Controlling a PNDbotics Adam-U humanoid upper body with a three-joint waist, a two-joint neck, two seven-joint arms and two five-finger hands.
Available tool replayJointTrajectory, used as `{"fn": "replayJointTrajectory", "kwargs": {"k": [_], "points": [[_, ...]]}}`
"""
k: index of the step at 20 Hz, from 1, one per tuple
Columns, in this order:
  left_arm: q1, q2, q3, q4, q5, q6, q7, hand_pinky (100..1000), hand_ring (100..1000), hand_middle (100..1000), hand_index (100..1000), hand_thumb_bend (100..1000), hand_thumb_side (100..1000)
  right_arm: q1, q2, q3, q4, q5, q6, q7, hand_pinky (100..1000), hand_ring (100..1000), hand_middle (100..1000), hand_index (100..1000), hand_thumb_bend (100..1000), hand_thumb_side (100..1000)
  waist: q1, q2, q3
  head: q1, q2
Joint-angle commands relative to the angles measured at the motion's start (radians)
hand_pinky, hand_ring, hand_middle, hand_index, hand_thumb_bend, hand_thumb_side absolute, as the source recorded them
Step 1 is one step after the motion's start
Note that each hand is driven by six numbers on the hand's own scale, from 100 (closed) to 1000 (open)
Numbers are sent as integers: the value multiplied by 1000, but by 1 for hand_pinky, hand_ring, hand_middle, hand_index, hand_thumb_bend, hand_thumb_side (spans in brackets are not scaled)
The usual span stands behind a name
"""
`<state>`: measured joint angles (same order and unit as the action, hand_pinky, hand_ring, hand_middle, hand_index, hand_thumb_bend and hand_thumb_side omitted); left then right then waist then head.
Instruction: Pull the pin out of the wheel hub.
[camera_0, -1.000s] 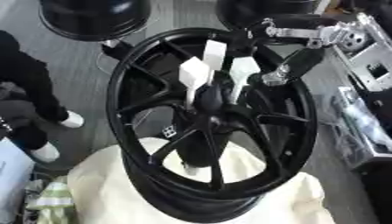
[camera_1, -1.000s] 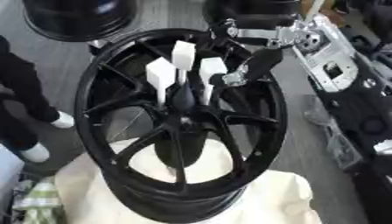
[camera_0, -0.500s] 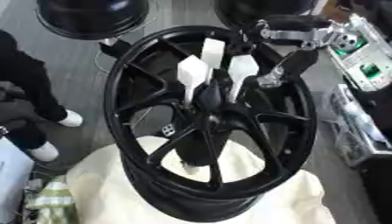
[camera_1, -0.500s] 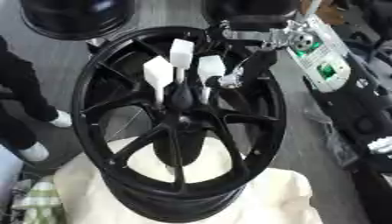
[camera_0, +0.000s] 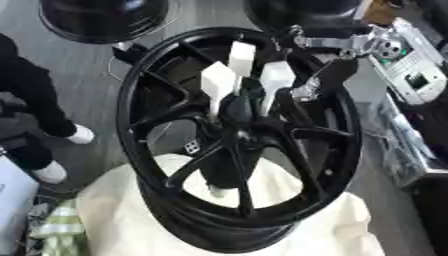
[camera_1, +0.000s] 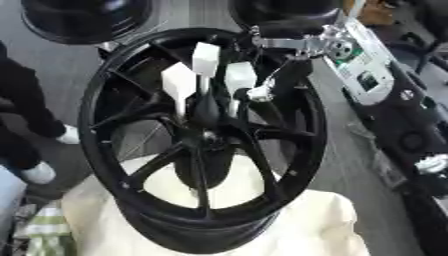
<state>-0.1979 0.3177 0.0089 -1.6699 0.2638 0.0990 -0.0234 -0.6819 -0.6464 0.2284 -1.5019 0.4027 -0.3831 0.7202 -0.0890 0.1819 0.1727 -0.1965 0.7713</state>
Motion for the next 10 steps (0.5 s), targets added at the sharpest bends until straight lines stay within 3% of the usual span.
{"fn": "replayJointTrajectory", "kwargs": {"k": [1,10], "points": [[-11,28,0,-13,-1,-1,-4,723,714,634,822,244,973,-13,-36,-11,1,15,-3,-11,815,797,762,809,344,617,7,-8,1,-6,-1],[-14,27,-4,-12,0,0,-7,723,712,633,821,243,976,-15,-43,-6,7,15,-5,-21,796,772,734,785,275,553,12,-2,6,-12,-1]]}}
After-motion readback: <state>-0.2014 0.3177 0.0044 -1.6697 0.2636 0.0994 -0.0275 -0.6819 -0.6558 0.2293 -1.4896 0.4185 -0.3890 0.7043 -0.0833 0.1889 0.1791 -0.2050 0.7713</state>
